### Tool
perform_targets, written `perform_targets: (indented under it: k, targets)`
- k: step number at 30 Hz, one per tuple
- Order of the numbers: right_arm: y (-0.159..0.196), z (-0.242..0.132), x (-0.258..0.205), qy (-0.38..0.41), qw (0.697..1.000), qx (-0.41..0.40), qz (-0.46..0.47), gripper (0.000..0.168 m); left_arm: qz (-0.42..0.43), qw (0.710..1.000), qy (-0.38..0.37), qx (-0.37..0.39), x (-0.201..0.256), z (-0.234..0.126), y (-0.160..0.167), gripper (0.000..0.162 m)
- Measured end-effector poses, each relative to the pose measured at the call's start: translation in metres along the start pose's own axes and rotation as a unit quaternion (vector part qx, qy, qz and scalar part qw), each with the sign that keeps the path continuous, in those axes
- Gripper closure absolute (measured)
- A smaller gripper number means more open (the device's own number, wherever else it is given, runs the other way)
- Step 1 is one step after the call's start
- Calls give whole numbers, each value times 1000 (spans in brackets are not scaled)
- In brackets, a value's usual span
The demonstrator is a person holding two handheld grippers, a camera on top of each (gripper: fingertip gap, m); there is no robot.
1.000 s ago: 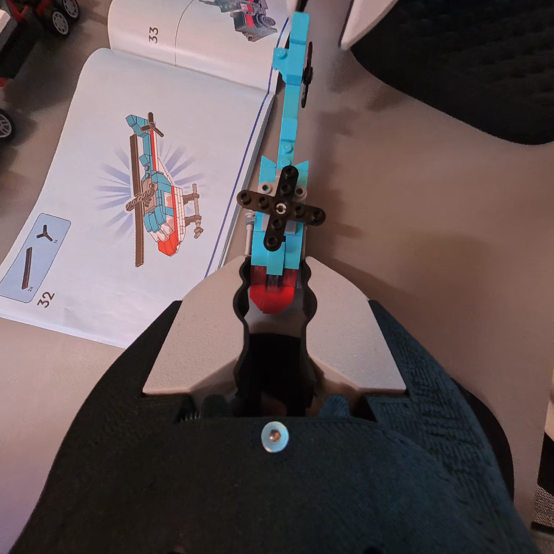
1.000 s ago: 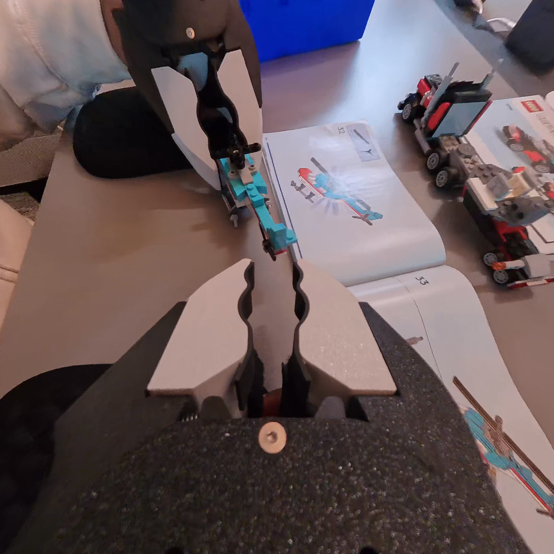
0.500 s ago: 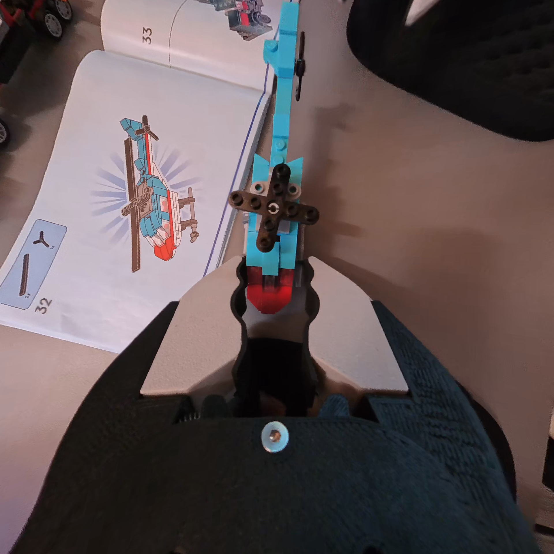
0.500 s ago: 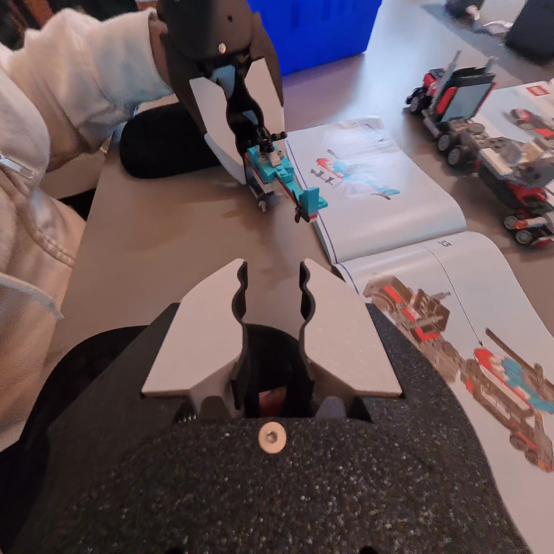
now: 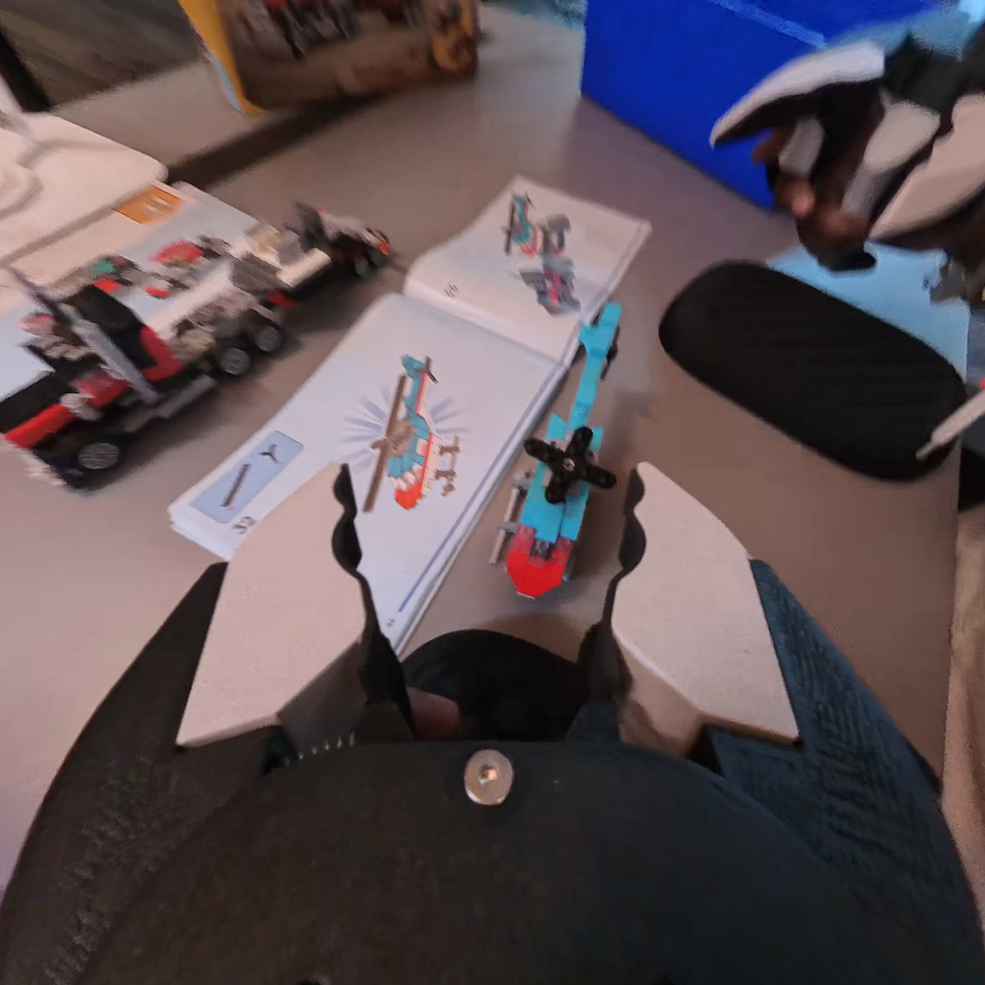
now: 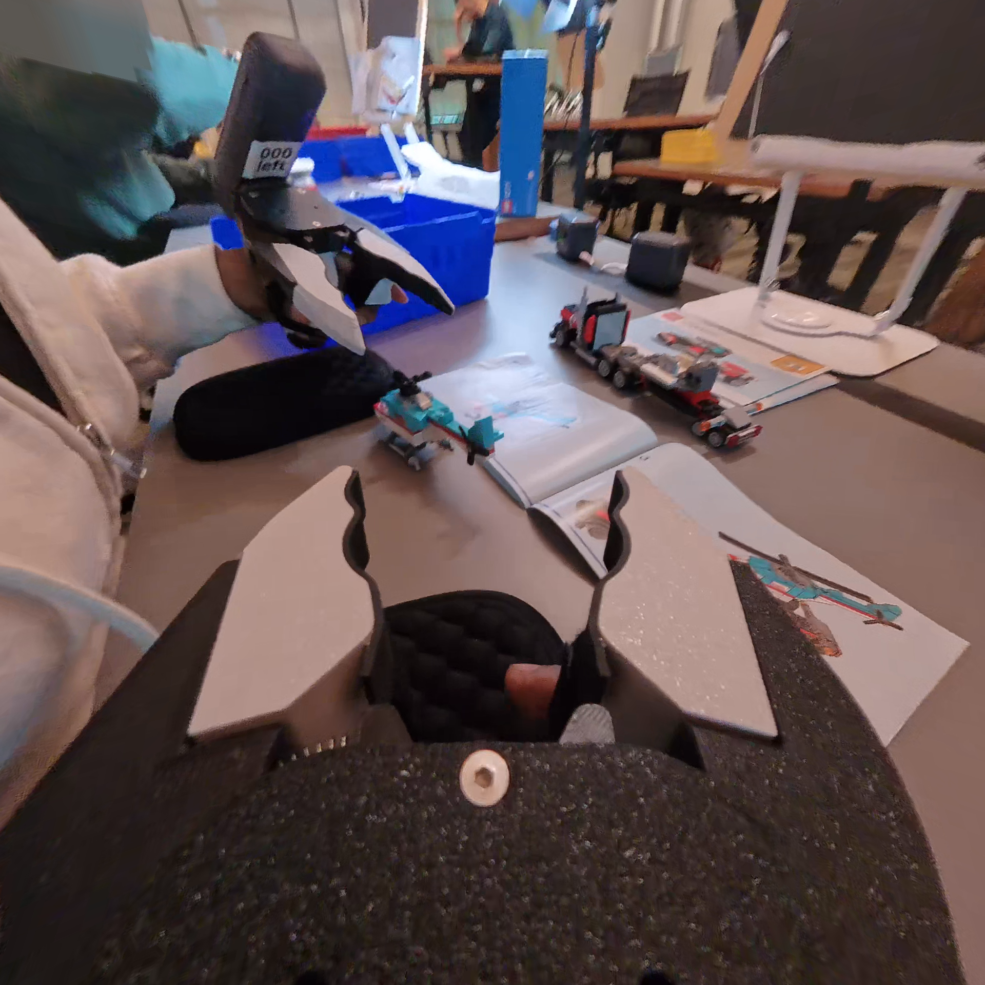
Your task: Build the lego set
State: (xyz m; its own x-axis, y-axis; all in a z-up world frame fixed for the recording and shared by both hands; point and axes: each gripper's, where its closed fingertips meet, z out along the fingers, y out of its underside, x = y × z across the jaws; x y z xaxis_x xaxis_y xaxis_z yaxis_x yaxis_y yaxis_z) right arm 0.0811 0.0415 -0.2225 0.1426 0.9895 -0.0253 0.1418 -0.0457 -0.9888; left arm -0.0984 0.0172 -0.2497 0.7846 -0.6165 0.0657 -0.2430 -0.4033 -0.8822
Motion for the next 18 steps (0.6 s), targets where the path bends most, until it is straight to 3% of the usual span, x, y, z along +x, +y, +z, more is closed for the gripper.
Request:
perform_targets:
  k: [4, 8, 11, 13, 18]
  targets:
    - [-4, -3, 6, 43, 997, 60, 0, 88, 8, 998, -56, 28, -12, -14, -24, 46]
    - [-3, -11, 16, 74, 994, 74, -10, 95, 27, 994, -100, 28, -12, -23, -40, 46]
    - [18, -9, 17, 65, 998, 24, -3, 92, 27, 994, -99, 37, 3, -30, -44, 55]
    - [16, -8, 14, 53, 998, 30, -15, 100, 30, 994, -97, 37, 16, -38, -38, 66]
    - [29, 3, 11, 4, 999, -35, 27, 103, 22, 993, -116, 13, 31, -81, 2, 89]
